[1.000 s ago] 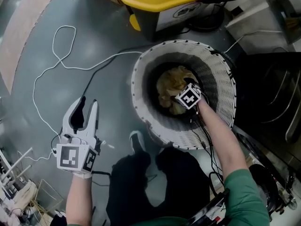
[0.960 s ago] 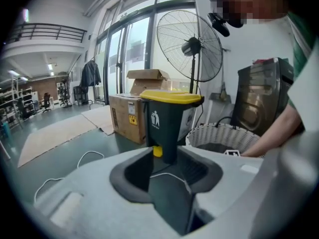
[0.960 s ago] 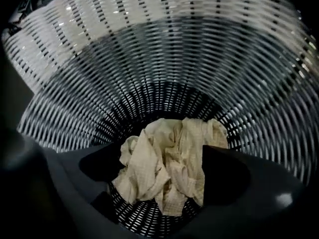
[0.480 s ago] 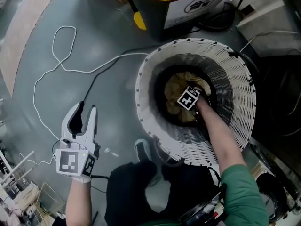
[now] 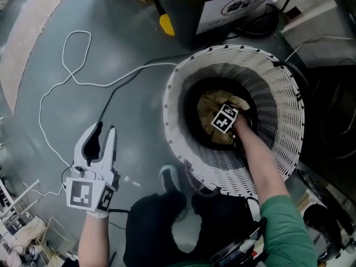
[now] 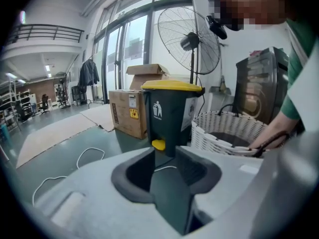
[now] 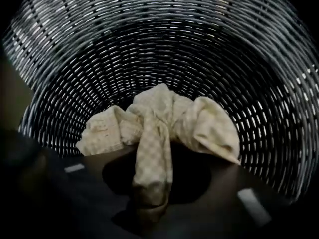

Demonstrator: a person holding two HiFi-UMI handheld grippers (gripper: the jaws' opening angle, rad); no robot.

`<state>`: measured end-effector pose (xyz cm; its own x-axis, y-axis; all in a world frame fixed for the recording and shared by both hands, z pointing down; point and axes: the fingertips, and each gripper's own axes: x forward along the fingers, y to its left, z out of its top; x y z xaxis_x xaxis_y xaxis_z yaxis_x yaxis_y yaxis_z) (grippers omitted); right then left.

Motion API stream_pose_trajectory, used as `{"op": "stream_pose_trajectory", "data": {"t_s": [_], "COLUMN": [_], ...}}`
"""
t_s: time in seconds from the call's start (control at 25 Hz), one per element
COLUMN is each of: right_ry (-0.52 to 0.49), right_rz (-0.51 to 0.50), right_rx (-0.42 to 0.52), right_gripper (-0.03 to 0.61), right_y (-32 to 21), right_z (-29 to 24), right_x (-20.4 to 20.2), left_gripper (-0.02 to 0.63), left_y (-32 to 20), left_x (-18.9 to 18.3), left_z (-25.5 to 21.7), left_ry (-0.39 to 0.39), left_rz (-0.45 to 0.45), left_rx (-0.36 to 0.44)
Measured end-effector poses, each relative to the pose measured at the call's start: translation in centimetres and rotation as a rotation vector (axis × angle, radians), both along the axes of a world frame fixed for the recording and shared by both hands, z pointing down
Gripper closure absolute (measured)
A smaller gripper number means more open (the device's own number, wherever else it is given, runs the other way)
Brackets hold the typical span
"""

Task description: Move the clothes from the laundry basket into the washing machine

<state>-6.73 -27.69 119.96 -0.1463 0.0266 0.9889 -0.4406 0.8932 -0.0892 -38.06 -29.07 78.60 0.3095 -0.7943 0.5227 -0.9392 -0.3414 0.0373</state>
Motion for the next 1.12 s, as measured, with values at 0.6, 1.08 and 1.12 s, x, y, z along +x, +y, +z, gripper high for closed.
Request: {"op": "stream_pose_trajectory", "data": {"t_s": [0.6, 1.08, 1.12], "right_ry": [-0.266, -0.372, -0.38], "right_rz": [0.532, 0.607, 0.63], "right_rx": [-0.139, -0.064, -0.057], "right_gripper": [0.483, 0.483, 0.483], "right_y": [2.1, 3.1, 3.6], "right_z": [-19.2, -43.9, -46.2], "right_x": [1.6, 2.4, 2.6], "left_gripper": [0.495, 0.495, 0.495], "left_y": [3.2, 2.6, 2.8], "left_x": [1.9, 6.0, 6.0], "left_z": [-13.5, -33.9, -35.9], "left_ry": [-0.014, 0.044, 0.047], "left_rz": [0.007, 0.02, 0.017], "left_rx": [-0.042, 0.033, 0.043]}}
